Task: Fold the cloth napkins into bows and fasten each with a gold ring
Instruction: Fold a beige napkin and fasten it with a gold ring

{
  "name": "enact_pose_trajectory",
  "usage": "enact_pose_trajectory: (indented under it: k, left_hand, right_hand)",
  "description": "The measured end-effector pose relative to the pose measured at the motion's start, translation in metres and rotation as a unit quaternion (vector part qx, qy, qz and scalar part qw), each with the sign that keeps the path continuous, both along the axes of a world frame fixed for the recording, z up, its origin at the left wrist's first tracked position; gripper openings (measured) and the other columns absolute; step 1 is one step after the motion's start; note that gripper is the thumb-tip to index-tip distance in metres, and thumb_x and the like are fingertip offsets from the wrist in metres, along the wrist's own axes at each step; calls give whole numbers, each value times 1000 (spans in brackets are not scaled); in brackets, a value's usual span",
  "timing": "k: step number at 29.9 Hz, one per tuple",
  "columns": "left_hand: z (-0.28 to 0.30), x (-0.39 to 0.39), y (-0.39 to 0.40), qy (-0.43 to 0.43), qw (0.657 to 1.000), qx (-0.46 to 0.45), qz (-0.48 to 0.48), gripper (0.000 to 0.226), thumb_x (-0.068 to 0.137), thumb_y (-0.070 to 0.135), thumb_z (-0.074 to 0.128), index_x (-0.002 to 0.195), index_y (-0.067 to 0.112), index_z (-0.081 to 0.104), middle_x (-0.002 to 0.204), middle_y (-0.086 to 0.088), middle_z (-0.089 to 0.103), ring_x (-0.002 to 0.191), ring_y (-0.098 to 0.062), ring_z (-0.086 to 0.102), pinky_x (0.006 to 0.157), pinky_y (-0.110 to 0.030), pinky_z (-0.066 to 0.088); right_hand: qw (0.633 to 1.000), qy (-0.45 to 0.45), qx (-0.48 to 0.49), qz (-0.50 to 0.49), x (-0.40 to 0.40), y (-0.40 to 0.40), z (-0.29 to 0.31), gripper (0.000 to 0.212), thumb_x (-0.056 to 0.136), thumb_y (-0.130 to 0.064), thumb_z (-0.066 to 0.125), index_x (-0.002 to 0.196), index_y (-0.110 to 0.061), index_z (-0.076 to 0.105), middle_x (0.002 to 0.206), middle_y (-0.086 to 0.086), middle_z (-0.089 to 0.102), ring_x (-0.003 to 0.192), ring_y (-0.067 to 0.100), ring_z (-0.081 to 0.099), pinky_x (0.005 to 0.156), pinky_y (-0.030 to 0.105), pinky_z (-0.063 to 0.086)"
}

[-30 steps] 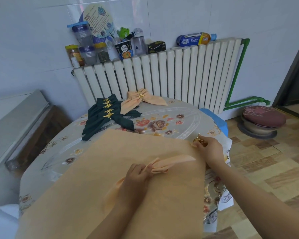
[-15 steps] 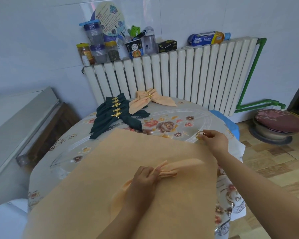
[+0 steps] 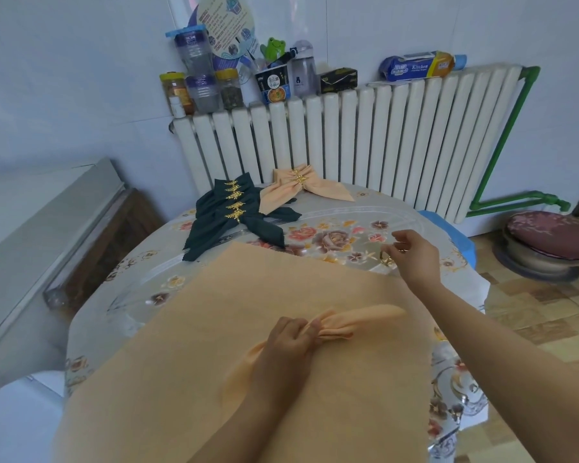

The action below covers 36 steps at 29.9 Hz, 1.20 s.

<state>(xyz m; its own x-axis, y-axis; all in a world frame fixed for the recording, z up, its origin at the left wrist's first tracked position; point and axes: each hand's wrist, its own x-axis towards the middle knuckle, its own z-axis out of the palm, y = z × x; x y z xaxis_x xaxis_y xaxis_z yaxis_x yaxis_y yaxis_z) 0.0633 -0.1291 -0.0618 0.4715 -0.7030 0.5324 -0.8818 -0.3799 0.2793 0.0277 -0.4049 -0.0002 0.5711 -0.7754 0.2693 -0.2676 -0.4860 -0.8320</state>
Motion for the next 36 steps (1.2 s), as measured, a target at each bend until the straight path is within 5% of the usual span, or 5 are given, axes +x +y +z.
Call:
enact_pose_trajectory:
  k: [8,13,24,30,36]
  left_hand:
    - [2,-1,0,11,1000,7,6,32,87,25,50,111,13,68,90,1,63,87,-18,51,72,-29,51]
    - [2,1,0,-8,1000,8,12,33,85,23,50,110,12,69,88,0,64,85,-18,48,74,-28,48]
    - [-1,0,0,-29,1000,-2,8,32,78,13,57,107,9,70,85,-3,64,83,-18,46,72,-27,46]
    - [0,0,1,-20,1000,3,-1,32,82,17,51,106,9,71,86,-3,65,83,-18,49,70,-29,49]
    - [1,6,7,17,1000,-19,-13,36,87,20,46,109,9,71,82,-4,65,81,-16,43,71,-24,41]
  right_hand:
    - [996,-59,17,58,-16,26,15,24,82,-20,72,105,-12,68,97,0,68,89,10,61,74,11,43]
    - [979,125,-125,104,-41,38,-7,30,80,-25,73,106,-9,70,104,4,65,83,11,57,76,19,40]
    - [945,252,-98,184,-60,33,-4,48,88,-22,64,133,-12,52,133,6,55,111,19,57,95,24,38]
    - [976,160,-26,147,-70,34,-2,48,79,-13,74,124,-17,59,115,2,63,90,12,58,84,21,42]
    - [983,49,-40,170,-94,44,16,49,75,-10,77,119,-23,60,110,-10,56,98,5,55,84,6,40]
